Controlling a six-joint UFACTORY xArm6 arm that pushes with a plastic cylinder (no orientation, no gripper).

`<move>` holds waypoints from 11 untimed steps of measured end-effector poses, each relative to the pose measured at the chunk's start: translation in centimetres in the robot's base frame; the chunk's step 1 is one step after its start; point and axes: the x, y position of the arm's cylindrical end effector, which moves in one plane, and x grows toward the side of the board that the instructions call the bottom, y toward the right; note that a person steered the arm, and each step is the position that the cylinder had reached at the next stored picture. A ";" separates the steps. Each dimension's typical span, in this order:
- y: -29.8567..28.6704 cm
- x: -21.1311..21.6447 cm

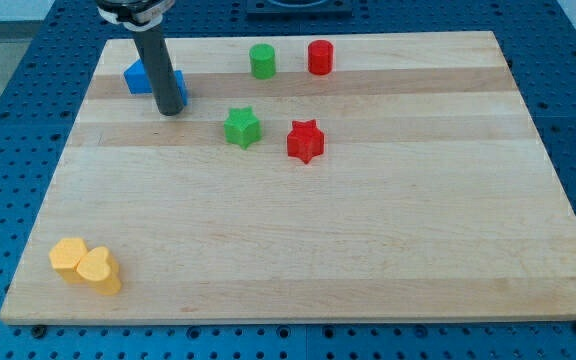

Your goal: Place the blue cube to the bottom right side of the blue triangle

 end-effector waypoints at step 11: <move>1.2 -3.5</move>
